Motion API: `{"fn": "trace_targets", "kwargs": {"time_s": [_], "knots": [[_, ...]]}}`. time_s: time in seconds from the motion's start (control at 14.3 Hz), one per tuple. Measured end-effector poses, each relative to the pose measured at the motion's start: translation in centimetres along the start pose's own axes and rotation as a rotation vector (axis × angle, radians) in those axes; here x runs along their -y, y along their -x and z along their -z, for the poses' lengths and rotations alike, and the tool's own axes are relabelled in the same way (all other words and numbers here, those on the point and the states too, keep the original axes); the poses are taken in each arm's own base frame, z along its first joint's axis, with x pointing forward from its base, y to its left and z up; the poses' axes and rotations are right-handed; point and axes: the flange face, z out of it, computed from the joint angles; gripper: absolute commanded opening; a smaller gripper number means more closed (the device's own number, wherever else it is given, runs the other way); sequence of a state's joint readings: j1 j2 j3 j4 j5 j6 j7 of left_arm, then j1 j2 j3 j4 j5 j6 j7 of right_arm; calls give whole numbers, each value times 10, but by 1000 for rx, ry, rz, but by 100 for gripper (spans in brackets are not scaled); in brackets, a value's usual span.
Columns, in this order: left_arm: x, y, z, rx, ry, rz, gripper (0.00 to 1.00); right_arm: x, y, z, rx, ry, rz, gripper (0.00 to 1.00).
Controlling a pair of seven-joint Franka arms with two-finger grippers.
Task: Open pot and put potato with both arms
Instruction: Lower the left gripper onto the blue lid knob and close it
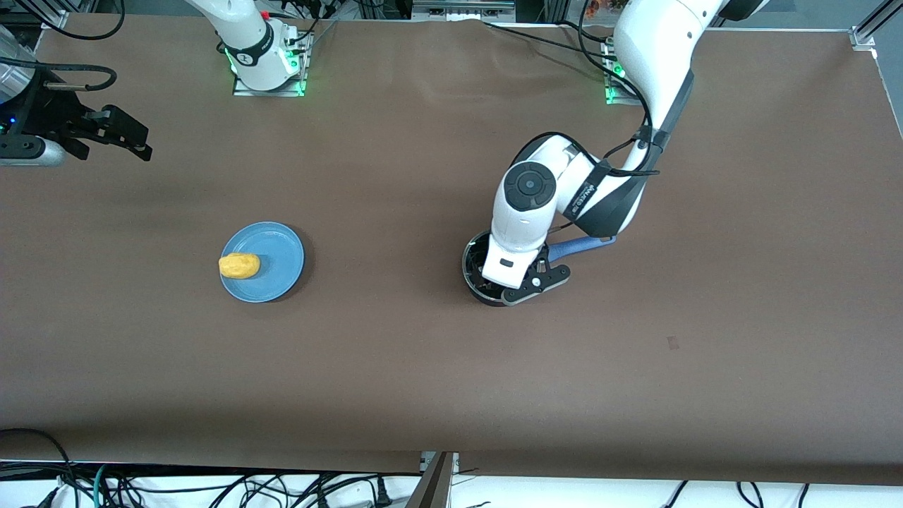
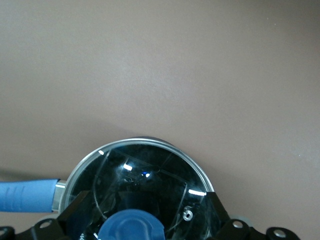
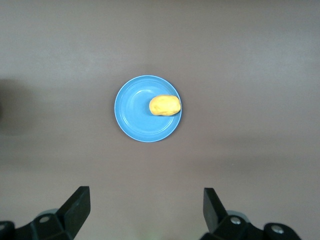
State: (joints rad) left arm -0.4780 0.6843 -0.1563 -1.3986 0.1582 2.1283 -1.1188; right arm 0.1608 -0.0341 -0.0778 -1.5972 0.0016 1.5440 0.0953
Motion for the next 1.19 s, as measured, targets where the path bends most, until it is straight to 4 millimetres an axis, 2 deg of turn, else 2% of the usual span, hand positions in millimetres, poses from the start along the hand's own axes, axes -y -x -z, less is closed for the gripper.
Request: {"fn": "trace_targets", "kwargs": {"time_s": [0.84,1.19], "knots": [[0,29,-37,39,-63,-86,99,-3,-1,-1,2,0,-7,100],[2,34,-42,46,-75,-109,94,-2,-10,-17,31,6,-6,100]]}}
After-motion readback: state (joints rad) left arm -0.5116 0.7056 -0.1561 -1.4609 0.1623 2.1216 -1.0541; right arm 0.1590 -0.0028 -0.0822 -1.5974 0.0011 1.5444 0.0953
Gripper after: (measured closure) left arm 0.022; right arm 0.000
